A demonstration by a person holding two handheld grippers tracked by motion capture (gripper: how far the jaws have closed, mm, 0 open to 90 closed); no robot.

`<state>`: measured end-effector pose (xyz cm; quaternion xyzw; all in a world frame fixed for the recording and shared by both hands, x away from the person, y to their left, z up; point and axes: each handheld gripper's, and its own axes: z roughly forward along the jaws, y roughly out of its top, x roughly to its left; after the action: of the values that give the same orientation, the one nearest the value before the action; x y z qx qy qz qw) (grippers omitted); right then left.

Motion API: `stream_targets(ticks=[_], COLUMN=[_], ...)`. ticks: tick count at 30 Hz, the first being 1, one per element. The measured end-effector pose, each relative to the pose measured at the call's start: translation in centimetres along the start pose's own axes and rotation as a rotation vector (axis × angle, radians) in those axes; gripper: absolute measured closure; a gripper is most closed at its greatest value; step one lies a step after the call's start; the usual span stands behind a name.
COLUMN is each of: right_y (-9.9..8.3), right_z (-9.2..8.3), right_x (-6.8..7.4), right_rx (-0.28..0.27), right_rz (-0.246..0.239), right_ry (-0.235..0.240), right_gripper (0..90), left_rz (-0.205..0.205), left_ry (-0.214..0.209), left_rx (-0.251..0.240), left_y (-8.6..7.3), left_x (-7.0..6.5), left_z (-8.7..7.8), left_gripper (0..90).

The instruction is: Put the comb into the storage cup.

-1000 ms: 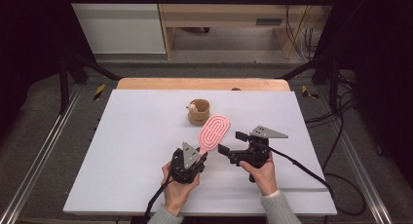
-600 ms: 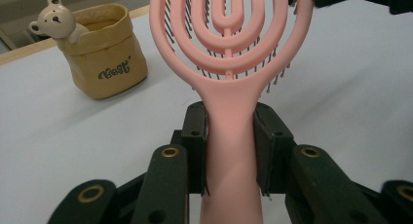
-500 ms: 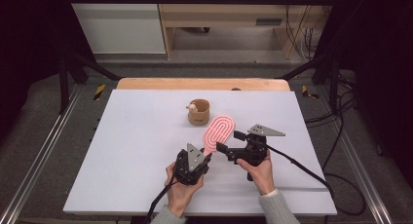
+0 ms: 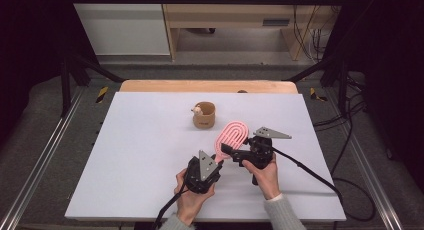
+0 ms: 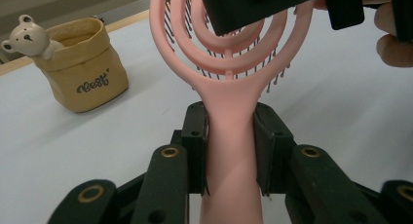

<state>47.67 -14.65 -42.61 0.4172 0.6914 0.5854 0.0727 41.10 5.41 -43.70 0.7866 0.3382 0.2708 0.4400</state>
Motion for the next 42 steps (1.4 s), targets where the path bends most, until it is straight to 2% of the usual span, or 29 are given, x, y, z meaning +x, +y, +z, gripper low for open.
stream_targets(ticks=[10, 29, 42], right_y=[-0.06, 0.16, 0.27], right_z=[0.03, -0.24, -0.59], right_x=[0.00, 0.04, 0.28], right_rx=[0.014, 0.039, 0.035], right_rz=[0.007, 0.040, 0.048], right_ry=[0.025, 0.084, 0.118], right_gripper=[39.4, 51.4, 58.2], left_rz=[0.003, 0.016, 0.027], left_ry=[0.004, 0.012, 0.025], left_rx=[-0.010, -0.013, -0.007], left_y=[-0.01, -0.18, -0.20], left_x=[-0.12, -0.34, -0.56], left_z=[-0.07, 0.19, 0.49], left_gripper=[69.5, 69.4, 69.3])
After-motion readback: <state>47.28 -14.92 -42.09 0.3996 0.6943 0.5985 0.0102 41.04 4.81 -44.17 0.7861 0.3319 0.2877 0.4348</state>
